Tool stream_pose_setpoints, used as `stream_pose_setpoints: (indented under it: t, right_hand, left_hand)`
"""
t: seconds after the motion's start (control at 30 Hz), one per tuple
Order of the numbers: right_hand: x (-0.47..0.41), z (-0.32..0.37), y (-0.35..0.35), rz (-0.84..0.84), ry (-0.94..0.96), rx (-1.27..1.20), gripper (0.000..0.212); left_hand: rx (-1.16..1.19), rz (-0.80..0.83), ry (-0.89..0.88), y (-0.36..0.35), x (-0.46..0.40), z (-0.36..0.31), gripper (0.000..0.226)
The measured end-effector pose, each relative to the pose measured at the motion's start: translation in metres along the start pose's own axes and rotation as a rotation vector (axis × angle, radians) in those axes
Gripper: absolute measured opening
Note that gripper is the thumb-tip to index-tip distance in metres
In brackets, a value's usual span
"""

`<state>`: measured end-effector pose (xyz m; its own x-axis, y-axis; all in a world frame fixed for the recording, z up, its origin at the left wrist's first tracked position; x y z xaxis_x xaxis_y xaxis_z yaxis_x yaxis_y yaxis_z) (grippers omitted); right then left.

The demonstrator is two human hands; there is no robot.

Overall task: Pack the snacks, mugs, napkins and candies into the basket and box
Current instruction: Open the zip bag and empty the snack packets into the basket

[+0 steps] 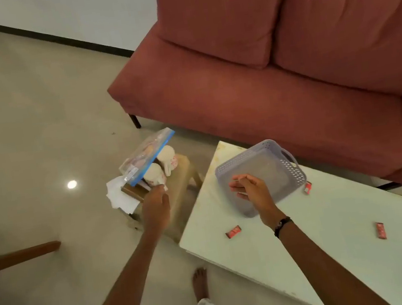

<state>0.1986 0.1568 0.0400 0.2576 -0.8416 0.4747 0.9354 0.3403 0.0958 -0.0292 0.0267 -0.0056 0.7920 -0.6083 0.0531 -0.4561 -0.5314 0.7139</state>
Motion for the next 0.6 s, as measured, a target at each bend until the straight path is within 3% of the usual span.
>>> stream_pose_setpoints:
  t: [0.13,0.33,0.6]
  right_hand:
    - [-0.016,-0.015,-0.062,0.070,-0.080,0.039,0.024]
    - [-0.044,-0.034,-0.133,0.135,-0.152,0.088,0.025]
    - [-0.075,-0.035,-0.176,0.151,-0.194,0.091,0.027]
  left_hand:
    - [-0.294,-0.072,-0.126,0.009,-0.060,0.035,0.025]
    - [-0.605,0.028,-0.352,-0.009,-0.121,0.066,0.041]
    - [-0.773,0.082,-0.473,-0.030,-0.166,0.090,0.042]
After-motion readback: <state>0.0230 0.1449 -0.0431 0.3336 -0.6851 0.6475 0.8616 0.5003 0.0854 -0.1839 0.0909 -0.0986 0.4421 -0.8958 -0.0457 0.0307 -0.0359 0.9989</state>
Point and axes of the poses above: each hand's wrist, its own x-axis away from the middle knuckle, its own y-axis out of the back of the hand, z = x × y, the point moved 4 cm from there along -x, towards the middle knuckle, and after that the axes turned 7 degrees about -z, right-handed, at the moved point
